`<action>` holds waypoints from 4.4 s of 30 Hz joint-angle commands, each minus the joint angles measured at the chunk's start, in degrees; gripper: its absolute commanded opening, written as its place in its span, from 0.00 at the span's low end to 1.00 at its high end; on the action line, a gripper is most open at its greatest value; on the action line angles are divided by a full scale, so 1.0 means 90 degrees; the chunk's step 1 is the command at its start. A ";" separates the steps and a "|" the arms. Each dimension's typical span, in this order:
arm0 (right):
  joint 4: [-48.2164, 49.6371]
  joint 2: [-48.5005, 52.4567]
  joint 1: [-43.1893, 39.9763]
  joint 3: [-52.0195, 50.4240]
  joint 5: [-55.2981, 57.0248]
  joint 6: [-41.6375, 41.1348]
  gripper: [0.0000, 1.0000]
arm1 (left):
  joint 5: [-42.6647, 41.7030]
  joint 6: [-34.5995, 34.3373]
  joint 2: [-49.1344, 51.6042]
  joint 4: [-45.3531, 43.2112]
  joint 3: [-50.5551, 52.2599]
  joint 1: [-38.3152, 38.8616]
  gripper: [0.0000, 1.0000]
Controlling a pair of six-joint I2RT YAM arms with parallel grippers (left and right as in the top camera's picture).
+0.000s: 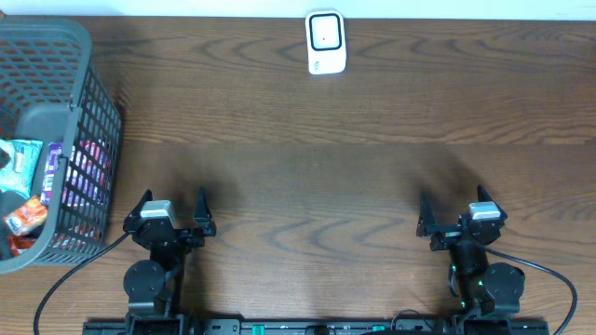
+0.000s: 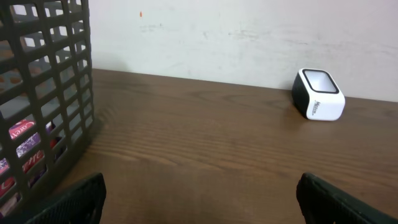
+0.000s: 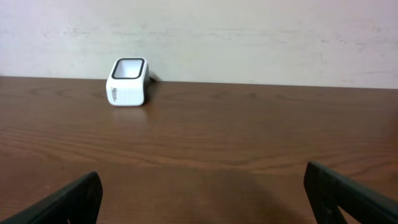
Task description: Scan the item barcode
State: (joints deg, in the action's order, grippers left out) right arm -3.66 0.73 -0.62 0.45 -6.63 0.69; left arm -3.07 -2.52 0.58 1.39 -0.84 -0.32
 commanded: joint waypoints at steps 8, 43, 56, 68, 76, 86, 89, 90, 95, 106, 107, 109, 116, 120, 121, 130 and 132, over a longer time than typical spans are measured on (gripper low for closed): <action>-0.0022 0.0019 -0.0075 -0.0015 0.0034 0.0075 0.99 | 0.0080 0.0112 -0.0039 0.0291 0.0068 -0.0024 0.98; -0.0022 0.0022 -0.0075 -0.0015 0.0034 0.0075 0.99 | 0.0080 0.0112 -0.0039 0.0291 0.0068 -0.0024 0.98; -0.0022 0.0022 -0.0075 -0.0015 0.0034 0.0075 0.99 | 0.0080 0.0112 -0.0039 0.0291 0.0068 -0.0024 0.98; -0.0022 0.0022 -0.0075 -0.0015 0.0034 0.0075 0.99 | -0.0894 -0.0906 -0.0032 0.0170 0.0061 -0.0022 0.98; -0.0022 0.0022 -0.0075 -0.0015 0.0034 0.0075 0.99 | -0.3388 -0.1758 -0.0032 -0.1710 0.0061 -0.0022 0.98; -0.0022 0.0022 -0.0075 -0.0015 0.0034 0.0075 0.99 | -0.3145 -0.2239 0.0141 -0.3670 -0.1324 -0.0029 0.98; -0.0022 0.0022 -0.0075 -0.0015 0.0034 0.0075 0.99 | -0.2234 -0.1620 0.0678 -0.2844 -0.2358 -0.0029 0.98; -0.0022 0.0022 -0.0075 -0.0015 0.0034 0.0075 0.99 | -0.1919 -0.1156 0.1022 -0.2276 -0.2890 -0.0029 0.98; -0.0022 0.0022 -0.0075 -0.0015 0.0034 0.0075 0.99 | 0.0214 -0.0192 0.3247 -0.0160 -0.5285 -0.0029 0.98; -0.0022 0.0022 -0.0075 -0.0015 0.0034 0.0075 0.99 | 0.1814 0.0593 0.8053 0.3900 -1.0321 -0.1440 0.98; -0.0022 0.0022 -0.0075 -0.0015 0.0034 0.0075 0.99 | 0.1800 0.0593 0.8281 0.4199 -1.0593 -0.1734 0.98; -0.0022 0.0022 -0.0075 -0.0015 0.0034 0.0075 0.99 | 0.1807 0.0619 0.8476 0.4376 -1.0724 -0.2062 0.98; -0.0022 0.0022 -0.0075 -0.0015 0.0034 0.0075 0.99 | 0.1800 0.0413 0.8682 0.4483 -1.0720 -0.3424 0.98; -0.0022 0.0022 -0.0075 -0.0015 0.0034 0.0075 0.99 | 0.1800 0.0418 0.8896 0.4634 -1.0715 -0.4019 0.98; -0.0022 0.0022 -0.0075 -0.0015 0.0034 0.0075 0.99 | 0.1800 0.0418 0.8939 0.4658 -1.0710 -0.4087 0.98; -0.0022 0.0022 -0.0075 -0.0015 0.0034 0.0075 0.99 | 0.1562 0.0578 0.9301 0.4983 -1.0632 -0.4201 0.98; -0.0022 0.0022 -0.0075 -0.0015 0.0034 0.0075 0.99 | 0.1564 0.0743 0.9530 0.4981 -1.0632 -0.4209 0.98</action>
State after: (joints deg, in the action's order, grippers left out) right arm -3.64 1.08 -0.62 0.45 -6.59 0.71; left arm 11.86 1.98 83.53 46.11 -95.98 -37.78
